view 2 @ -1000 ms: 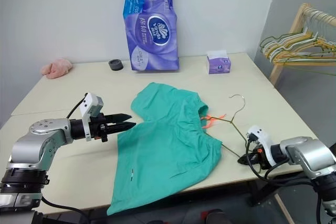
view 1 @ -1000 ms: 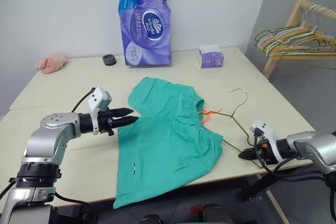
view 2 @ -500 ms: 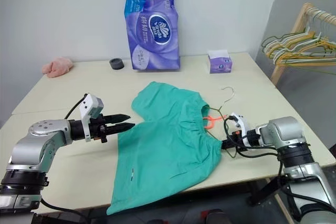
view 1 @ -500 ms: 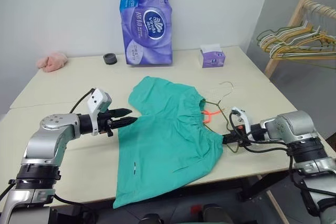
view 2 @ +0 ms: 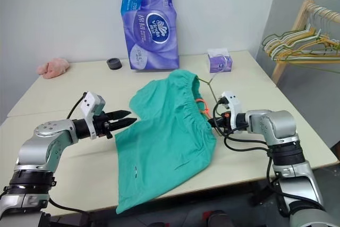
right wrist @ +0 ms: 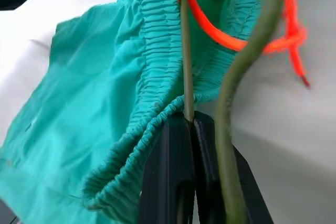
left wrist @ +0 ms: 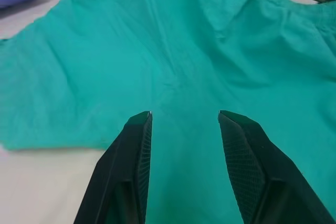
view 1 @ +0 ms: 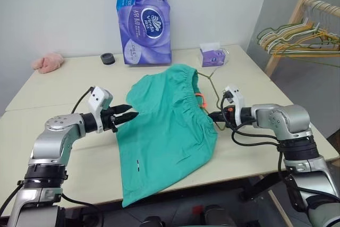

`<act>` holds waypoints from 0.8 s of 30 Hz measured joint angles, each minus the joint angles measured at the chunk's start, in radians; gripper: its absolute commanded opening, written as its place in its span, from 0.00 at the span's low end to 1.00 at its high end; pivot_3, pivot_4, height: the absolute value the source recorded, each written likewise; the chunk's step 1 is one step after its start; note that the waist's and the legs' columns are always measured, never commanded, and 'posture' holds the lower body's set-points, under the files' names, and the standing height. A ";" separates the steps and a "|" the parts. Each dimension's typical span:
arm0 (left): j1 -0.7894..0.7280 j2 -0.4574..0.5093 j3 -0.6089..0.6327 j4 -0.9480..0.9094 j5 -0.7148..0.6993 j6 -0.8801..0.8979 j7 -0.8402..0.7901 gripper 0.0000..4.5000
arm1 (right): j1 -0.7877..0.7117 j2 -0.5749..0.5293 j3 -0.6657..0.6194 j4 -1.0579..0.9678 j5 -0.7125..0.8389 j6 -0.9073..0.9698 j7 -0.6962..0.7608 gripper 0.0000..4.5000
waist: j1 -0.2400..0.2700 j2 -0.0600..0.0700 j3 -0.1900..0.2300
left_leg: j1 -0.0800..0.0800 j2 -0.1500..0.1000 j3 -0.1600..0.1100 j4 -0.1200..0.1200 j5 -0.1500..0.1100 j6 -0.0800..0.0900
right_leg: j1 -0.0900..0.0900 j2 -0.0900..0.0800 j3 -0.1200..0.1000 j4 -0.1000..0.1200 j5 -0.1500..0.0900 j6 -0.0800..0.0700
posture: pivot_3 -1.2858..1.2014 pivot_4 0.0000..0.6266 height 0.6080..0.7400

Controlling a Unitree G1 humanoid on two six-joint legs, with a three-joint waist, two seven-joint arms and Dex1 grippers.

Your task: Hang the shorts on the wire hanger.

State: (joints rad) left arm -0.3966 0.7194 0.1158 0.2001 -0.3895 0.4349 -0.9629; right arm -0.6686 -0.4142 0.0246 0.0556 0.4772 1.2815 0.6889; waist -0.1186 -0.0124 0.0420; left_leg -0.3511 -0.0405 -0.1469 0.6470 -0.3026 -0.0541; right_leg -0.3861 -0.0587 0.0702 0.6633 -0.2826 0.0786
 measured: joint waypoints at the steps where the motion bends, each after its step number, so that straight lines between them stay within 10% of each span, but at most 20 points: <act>1: -0.012 -0.002 0.001 0.009 0.004 -0.010 0.013 0.65 | 0.000 0.017 -0.013 0.006 0.015 0.057 -0.019 0.00 | 0.000 0.000 0.000 | 0.000 0.000 0.000 0.000 0.001 -0.002 | 0.000 0.000 0.000 0.000 0.000 0.000 | 0.48 0.00 1.00; 6: -0.023 -0.004 0.005 0.041 0.019 -0.052 0.026 0.99 | 0.068 -0.063 0.038 0.006 0.026 0.143 -0.015 0.00 | 0.004 0.000 0.000 | -0.003 -0.002 0.001 0.002 0.001 -0.002 | -0.001 -0.005 0.000 0.000 0.000 0.000 | 0.48 0.00 1.00; 24: -0.022 -0.016 0.013 0.005 -0.005 -0.027 0.012 0.99 | -0.082 0.017 0.104 0.104 -0.074 -0.219 -0.010 0.00 | -0.045 0.000 -0.001 | -0.006 -0.002 -0.001 0.003 0.002 -0.002 | -0.003 -0.008 -0.001 0.001 0.000 0.000 | 0.48 0.00 1.00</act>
State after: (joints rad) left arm -0.4187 0.7036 0.1292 0.2051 -0.3949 0.4083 -0.9513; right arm -0.7501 -0.3970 0.1291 0.1594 0.4031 1.0624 0.6793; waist -0.1636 -0.0128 0.0408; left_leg -0.3571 -0.0425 -0.1479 0.6497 -0.3009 -0.0564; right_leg -0.3892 -0.0668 0.0689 0.6641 -0.2826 0.0787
